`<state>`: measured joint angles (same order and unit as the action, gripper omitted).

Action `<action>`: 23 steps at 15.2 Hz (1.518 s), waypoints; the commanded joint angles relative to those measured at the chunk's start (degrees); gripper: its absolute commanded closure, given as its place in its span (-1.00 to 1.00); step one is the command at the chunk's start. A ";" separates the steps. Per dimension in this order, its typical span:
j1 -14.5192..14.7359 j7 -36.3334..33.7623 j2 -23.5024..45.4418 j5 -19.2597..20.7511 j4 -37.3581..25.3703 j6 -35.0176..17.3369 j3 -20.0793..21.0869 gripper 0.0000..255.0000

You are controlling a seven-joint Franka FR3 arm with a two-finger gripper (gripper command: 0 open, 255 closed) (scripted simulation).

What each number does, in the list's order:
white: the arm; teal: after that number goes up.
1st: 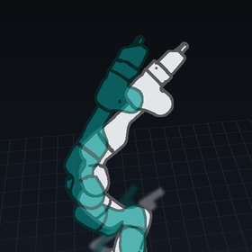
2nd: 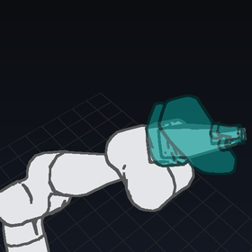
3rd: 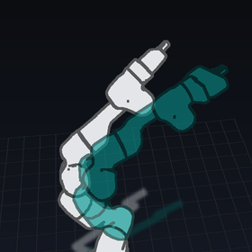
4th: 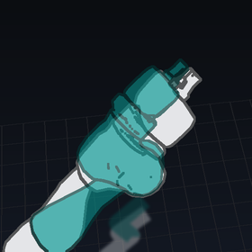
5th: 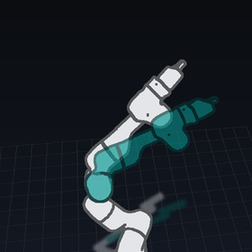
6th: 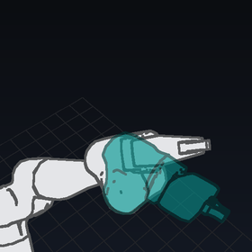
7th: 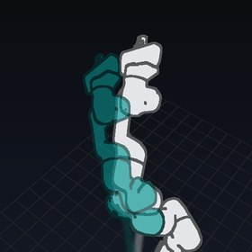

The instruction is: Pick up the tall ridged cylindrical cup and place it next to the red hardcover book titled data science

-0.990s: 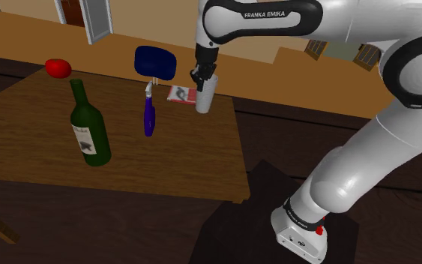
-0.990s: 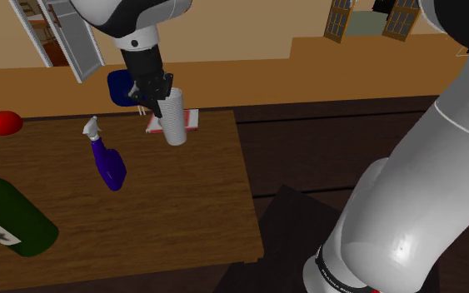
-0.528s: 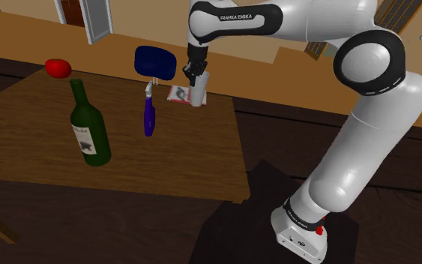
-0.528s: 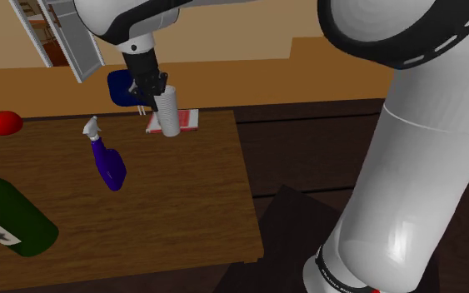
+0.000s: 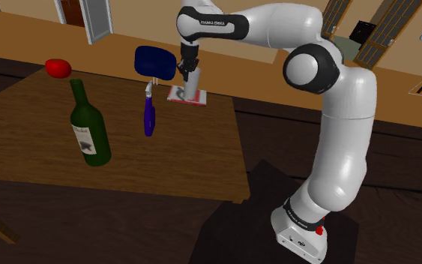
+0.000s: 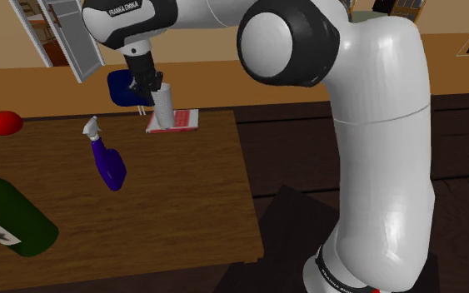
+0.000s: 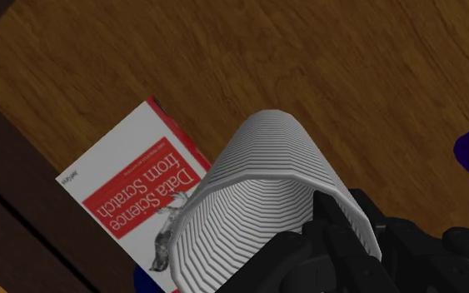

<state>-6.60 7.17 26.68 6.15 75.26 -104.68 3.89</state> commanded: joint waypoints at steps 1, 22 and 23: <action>-0.54 1.17 4.72 0.03 -6.32 1.50 -0.35 1.00; -1.15 1.40 11.73 0.35 -5.30 -6.57 -0.75 1.00; -1.15 1.40 11.73 0.35 -5.30 -6.57 -0.75 1.00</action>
<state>-7.75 8.57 38.42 6.50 69.93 -111.22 3.14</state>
